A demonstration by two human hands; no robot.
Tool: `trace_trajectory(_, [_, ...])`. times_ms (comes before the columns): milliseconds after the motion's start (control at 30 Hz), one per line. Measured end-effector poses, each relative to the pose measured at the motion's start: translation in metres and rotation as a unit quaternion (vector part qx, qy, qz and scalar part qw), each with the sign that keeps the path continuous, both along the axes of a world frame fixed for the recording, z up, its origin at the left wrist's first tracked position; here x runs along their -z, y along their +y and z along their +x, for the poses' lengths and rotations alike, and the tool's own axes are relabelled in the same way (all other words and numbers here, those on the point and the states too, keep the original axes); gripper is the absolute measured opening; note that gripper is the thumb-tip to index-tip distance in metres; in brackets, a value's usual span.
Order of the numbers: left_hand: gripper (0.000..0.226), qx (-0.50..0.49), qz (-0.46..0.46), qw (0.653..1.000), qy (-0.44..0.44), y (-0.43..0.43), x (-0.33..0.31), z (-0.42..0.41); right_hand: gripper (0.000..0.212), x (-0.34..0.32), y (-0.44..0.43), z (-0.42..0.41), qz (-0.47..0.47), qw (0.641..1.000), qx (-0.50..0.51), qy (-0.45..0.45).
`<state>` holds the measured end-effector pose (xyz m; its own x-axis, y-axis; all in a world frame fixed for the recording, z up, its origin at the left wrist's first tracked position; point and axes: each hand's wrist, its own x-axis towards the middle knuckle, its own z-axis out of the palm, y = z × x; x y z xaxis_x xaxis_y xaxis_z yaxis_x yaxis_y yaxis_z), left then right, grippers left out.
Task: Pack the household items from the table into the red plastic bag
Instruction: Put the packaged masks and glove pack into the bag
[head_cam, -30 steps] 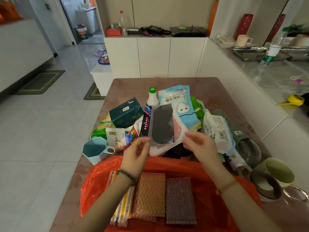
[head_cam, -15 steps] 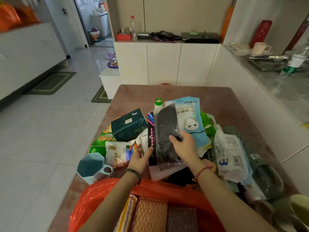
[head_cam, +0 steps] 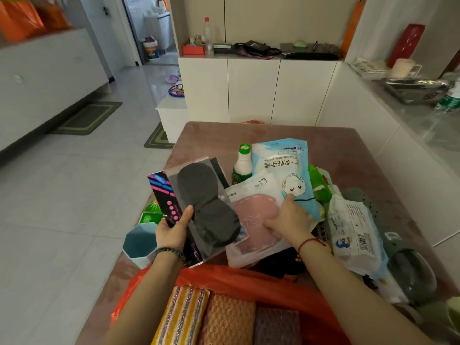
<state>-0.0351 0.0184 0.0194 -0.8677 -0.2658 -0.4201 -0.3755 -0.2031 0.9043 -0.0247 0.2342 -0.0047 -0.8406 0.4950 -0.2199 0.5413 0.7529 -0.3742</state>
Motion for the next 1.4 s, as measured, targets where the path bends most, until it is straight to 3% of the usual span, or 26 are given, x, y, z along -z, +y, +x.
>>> trace_trajectory(67, [0.016,-0.008,0.003,1.000,-0.005,-0.004,-0.003,0.001,0.063,0.004,0.002,-0.003,-0.031,0.999,0.023,0.020])
trace_trajectory(133, [0.015,-0.007,0.013,1.000,-0.005,-0.009,-0.005,0.004,0.029,0.002,0.003,-0.002,-0.127,0.988,0.032,0.078])
trace_trajectory(200, [0.016,-0.009,0.020,1.000,0.000,-0.013,-0.008,0.006,0.014,-0.004,0.002,0.004,-0.205,0.968,0.033,0.141])
trace_trajectory(333, [0.019,-0.013,0.030,0.999,0.034,-0.018,-0.016,0.013,0.023,-0.030,-0.003,0.025,-0.222,0.927,0.039,0.300])
trace_trajectory(500, [0.014,0.000,0.044,0.995,0.090,-0.019,-0.030,0.032,0.019,-0.077,-0.001,0.085,-0.290,0.816,0.109,0.488])
trace_trajectory(600, [0.008,0.024,0.075,0.993,0.084,-0.017,-0.031,0.051,0.017,-0.098,-0.006,0.125,-0.447,0.719,0.123,0.518])
trace_trajectory(700, [0.008,0.077,0.107,0.989,0.070,-0.011,-0.026,0.075,0.026,-0.104,-0.014,0.155,-0.554,0.670,0.079,0.487])
trace_trajectory(800, [0.011,0.152,0.123,0.980,0.046,-0.015,-0.012,0.099,0.032,-0.084,-0.026,0.183,-0.607,0.671,0.082,0.417])
trace_trajectory(900, [0.011,0.284,0.099,0.954,0.009,-0.038,0.013,0.121,0.082,-0.040,-0.038,0.215,-0.653,0.676,0.139,0.311])
trace_trajectory(933, [0.019,0.333,0.085,0.939,-0.014,-0.047,0.021,0.128,0.088,-0.022,-0.041,0.225,-0.663,0.679,0.159,0.274])
trace_trajectory(1000, [0.062,0.407,0.031,0.910,-0.074,-0.065,0.040,0.138,0.094,0.009,-0.048,0.243,-0.661,0.699,0.184,0.200])
trace_trajectory(1067, [0.084,0.448,-0.046,0.886,-0.110,-0.077,0.055,0.144,0.104,0.033,-0.054,0.259,-0.647,0.720,0.208,0.140])
trace_trajectory(1167, [0.064,0.513,-0.131,0.834,-0.152,-0.086,0.061,0.146,0.109,0.054,-0.059,0.273,-0.627,0.747,0.206,0.080])
trace_trajectory(1233, [0.065,0.530,-0.150,0.819,-0.161,-0.088,0.063,0.144,0.104,0.061,-0.056,0.277,-0.616,0.761,0.195,0.056])
trace_trajectory(1300, [0.068,0.516,-0.152,0.828,-0.159,-0.092,0.068,0.141,0.096,0.059,-0.053,0.281,-0.617,0.768,0.171,0.031])
trace_trajectory(1400, [0.047,0.462,-0.147,0.859,-0.163,-0.098,0.068,0.138,0.082,0.052,-0.043,0.286,-0.631,0.763,0.143,-0.002])
